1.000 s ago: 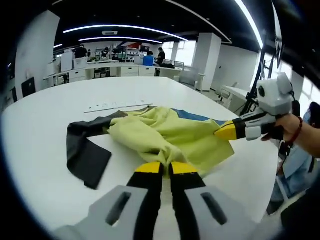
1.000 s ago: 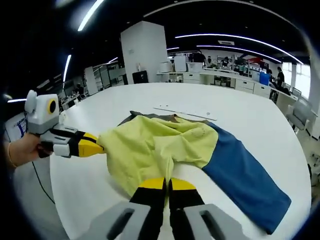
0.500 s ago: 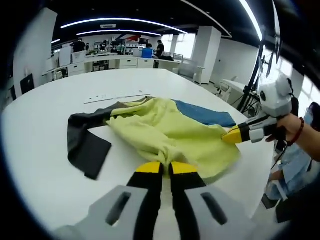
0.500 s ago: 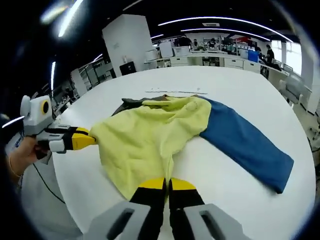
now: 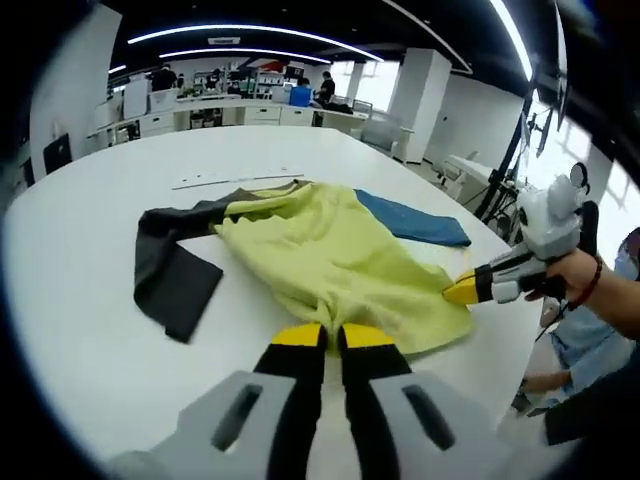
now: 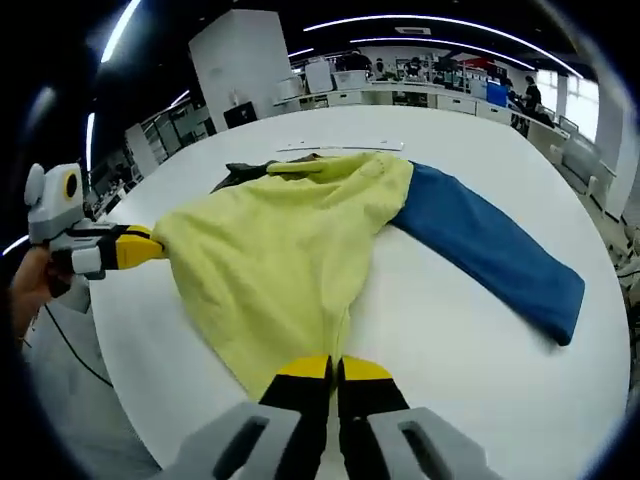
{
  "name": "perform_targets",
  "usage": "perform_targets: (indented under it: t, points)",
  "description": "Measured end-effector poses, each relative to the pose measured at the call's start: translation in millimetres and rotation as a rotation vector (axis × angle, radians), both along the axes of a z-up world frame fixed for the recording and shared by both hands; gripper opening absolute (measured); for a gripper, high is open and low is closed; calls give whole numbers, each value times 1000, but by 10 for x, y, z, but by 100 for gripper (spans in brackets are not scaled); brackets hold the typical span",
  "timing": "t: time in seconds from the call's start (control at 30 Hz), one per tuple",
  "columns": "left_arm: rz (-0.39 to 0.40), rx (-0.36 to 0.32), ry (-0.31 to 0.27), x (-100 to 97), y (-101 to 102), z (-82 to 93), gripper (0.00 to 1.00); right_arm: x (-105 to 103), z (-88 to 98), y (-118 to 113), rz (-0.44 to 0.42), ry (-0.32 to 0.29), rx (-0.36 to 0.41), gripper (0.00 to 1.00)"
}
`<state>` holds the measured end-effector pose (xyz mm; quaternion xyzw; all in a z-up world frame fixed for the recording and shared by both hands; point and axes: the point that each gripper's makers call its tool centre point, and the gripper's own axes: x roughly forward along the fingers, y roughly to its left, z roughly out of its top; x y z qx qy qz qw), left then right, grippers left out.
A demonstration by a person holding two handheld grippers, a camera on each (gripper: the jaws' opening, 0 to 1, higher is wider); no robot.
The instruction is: Fold the garment on the visible template until the final outline fits inside the template.
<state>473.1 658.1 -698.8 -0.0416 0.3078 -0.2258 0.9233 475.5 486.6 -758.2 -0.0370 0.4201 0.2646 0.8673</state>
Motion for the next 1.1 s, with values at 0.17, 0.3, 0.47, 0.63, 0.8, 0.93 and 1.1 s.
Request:
perform_targets:
  t: [0.17, 0.3, 0.47, 0.63, 0.8, 0.93, 1.1]
  points:
    - [-24, -45, -57, 191, -219, 192, 3, 14, -48, -31, -9, -2, -7, 0]
    - [-40, -71, -91, 342, -402, 290, 3, 21, -56, -50, -14, -4, -9, 0]
    - [-69, -70, -112, 537, -635, 304, 3, 41, -67, -93, -26, -2, -5, 0]
    - [-87, -76, -101, 692, -841, 228, 3, 53, -85, -118, -34, 0, -7, 0]
    - [-115, -59, -80, 793, -1016, 89, 3, 58, -100, -128, -34, 2, -10, 0]
    - [-124, -44, -58, 848, -1092, -38, 3, 67, -116, -129, -30, 3, -17, 0]
    - [-142, -15, -24, 904, -1188, -214, 3, 64, -130, -122, -32, 6, -18, 0]
